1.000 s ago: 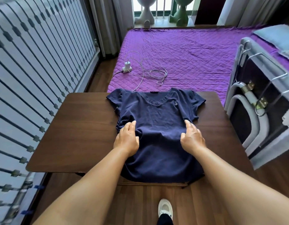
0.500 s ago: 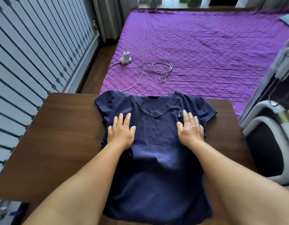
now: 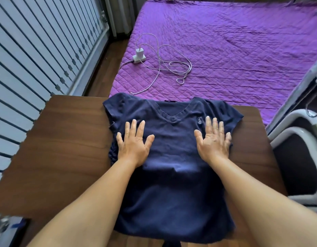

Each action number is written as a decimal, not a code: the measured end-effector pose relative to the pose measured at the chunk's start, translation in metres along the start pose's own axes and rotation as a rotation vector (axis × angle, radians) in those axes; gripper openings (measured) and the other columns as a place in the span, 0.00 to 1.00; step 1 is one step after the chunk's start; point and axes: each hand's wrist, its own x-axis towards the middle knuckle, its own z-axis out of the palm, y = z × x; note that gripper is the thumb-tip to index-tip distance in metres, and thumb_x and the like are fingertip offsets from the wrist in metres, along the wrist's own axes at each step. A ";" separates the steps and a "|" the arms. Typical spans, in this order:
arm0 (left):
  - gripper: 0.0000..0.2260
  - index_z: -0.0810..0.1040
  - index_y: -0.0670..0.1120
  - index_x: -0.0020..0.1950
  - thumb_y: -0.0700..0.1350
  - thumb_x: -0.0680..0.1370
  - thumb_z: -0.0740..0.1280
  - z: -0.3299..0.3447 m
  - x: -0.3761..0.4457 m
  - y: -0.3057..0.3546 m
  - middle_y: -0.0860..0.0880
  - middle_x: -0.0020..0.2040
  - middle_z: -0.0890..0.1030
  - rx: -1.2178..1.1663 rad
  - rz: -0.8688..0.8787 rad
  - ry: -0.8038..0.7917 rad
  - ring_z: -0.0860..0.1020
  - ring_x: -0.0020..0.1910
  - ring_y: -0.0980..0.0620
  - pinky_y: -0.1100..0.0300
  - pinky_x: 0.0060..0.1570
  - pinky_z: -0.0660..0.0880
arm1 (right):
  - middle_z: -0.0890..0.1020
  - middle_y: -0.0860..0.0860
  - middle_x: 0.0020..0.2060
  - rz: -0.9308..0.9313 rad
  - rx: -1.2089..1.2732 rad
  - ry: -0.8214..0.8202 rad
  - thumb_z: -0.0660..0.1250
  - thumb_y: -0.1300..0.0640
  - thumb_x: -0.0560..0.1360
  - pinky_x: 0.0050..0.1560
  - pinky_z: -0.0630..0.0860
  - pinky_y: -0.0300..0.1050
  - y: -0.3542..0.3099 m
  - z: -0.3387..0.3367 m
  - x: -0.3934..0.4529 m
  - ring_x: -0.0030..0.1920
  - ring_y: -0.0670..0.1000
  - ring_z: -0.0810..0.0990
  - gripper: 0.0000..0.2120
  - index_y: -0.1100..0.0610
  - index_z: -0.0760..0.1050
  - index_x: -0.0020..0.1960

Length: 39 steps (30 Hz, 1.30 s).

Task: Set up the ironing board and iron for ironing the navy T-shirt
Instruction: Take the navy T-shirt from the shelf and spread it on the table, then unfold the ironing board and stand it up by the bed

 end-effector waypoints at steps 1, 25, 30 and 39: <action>0.28 0.48 0.54 0.78 0.60 0.80 0.50 0.000 -0.008 0.000 0.51 0.80 0.44 0.010 0.043 0.008 0.39 0.78 0.51 0.45 0.74 0.37 | 0.47 0.51 0.78 -0.023 0.000 0.018 0.50 0.41 0.79 0.74 0.40 0.56 -0.003 -0.001 -0.010 0.78 0.51 0.42 0.31 0.49 0.44 0.77; 0.22 0.66 0.44 0.71 0.52 0.79 0.61 -0.022 -0.127 0.002 0.45 0.68 0.70 -0.376 0.202 0.051 0.67 0.69 0.47 0.54 0.69 0.63 | 0.77 0.55 0.58 0.059 0.501 0.295 0.62 0.53 0.78 0.62 0.67 0.50 -0.011 -0.008 -0.176 0.61 0.59 0.74 0.20 0.58 0.68 0.68; 0.15 0.74 0.43 0.61 0.49 0.78 0.65 -0.030 -0.151 0.033 0.46 0.53 0.78 -0.542 0.285 0.080 0.77 0.52 0.46 0.56 0.56 0.71 | 0.80 0.55 0.47 0.124 0.613 0.441 0.63 0.53 0.78 0.53 0.70 0.48 -0.009 -0.035 -0.208 0.52 0.59 0.78 0.15 0.60 0.73 0.61; 0.12 0.75 0.43 0.58 0.48 0.78 0.64 -0.020 -0.197 0.097 0.50 0.46 0.77 -0.623 0.425 0.018 0.75 0.45 0.51 0.61 0.50 0.69 | 0.83 0.55 0.48 0.274 0.609 0.590 0.62 0.51 0.78 0.50 0.70 0.44 0.045 -0.070 -0.265 0.51 0.58 0.80 0.13 0.58 0.75 0.57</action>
